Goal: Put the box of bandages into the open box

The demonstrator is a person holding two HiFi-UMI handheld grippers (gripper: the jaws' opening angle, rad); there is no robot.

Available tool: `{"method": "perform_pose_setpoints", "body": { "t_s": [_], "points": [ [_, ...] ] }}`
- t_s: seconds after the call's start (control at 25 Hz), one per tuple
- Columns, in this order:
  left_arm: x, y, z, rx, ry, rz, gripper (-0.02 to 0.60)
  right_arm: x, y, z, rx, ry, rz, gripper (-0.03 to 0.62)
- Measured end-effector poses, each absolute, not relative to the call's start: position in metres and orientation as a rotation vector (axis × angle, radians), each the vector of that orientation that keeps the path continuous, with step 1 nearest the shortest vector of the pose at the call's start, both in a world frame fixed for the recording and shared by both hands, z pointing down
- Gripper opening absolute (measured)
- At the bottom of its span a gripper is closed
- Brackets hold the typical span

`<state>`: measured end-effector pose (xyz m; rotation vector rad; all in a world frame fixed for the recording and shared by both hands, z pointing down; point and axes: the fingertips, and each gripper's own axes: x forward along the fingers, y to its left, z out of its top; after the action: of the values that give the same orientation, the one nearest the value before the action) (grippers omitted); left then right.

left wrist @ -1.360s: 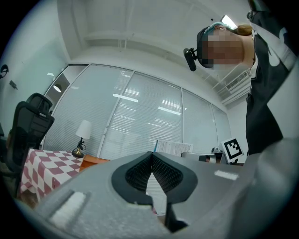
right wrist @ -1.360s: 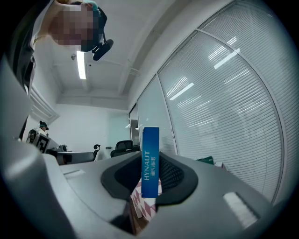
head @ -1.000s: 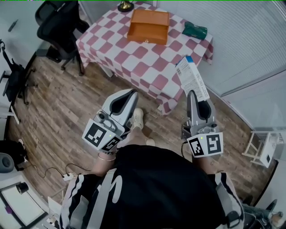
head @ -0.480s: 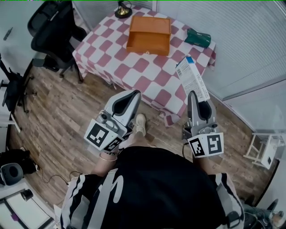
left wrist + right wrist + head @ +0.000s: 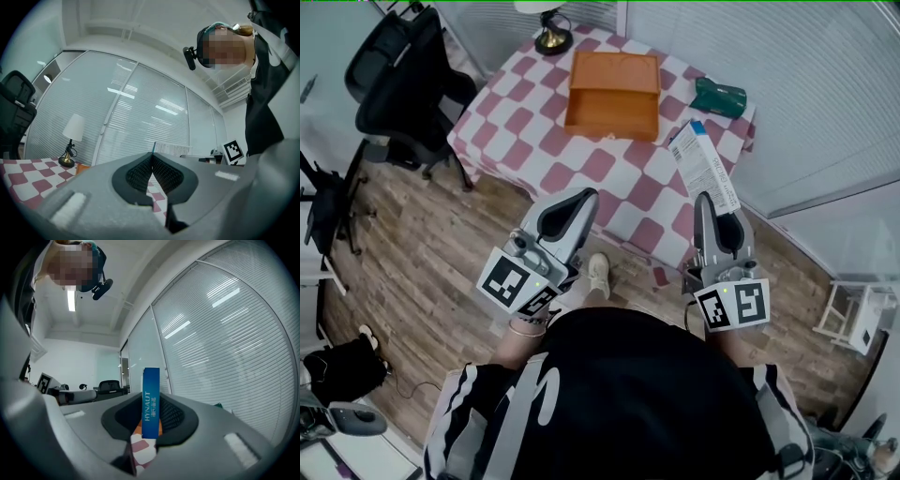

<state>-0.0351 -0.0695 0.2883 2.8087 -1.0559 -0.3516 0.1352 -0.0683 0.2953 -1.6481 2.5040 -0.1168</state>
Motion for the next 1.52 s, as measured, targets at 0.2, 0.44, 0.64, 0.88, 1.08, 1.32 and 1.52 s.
{"method": "perform_pose_setpoints", "body": {
  "t_s": [0.2, 0.44, 0.64, 0.88, 1.08, 1.32, 1.52],
  "points": [
    [-0.043, -0.1, 0.286, 2.817, -1.034, -0.341, -0.002, 0.126, -0.097, 0.295, -1.663, 2.496, -0.121, 0.071],
    [-0.054, -0.133, 0.287, 2.82, -1.024, -0.326, -0.002, 0.113, -0.129, 0.297, -1.671, 2.49, -0.131, 0.071],
    [-0.062, -0.157, 0.289, 2.819, -1.011, -0.313, -0.002, 0.105, -0.151, 0.298, -1.69, 2.479, -0.141, 0.071],
    [-0.068, -0.184, 0.295, 2.823, -0.969, -0.292, -0.002, 0.099, -0.177, 0.3, -1.714, 2.467, -0.151, 0.071],
    [-0.07, -0.201, 0.3, 2.82, -0.953, -0.267, -0.002, 0.095, -0.196, 0.298, -1.722, 2.457, -0.158, 0.071],
    [-0.069, -0.214, 0.299, 2.801, -0.98, -0.242, -0.002, 0.095, -0.21, 0.297, -1.701, 2.482, -0.194, 0.071],
    [-0.067, -0.222, 0.293, 2.796, -1.011, -0.273, -0.002, 0.098, -0.214, 0.296, -1.688, 2.496, -0.191, 0.07]
  ]
}}
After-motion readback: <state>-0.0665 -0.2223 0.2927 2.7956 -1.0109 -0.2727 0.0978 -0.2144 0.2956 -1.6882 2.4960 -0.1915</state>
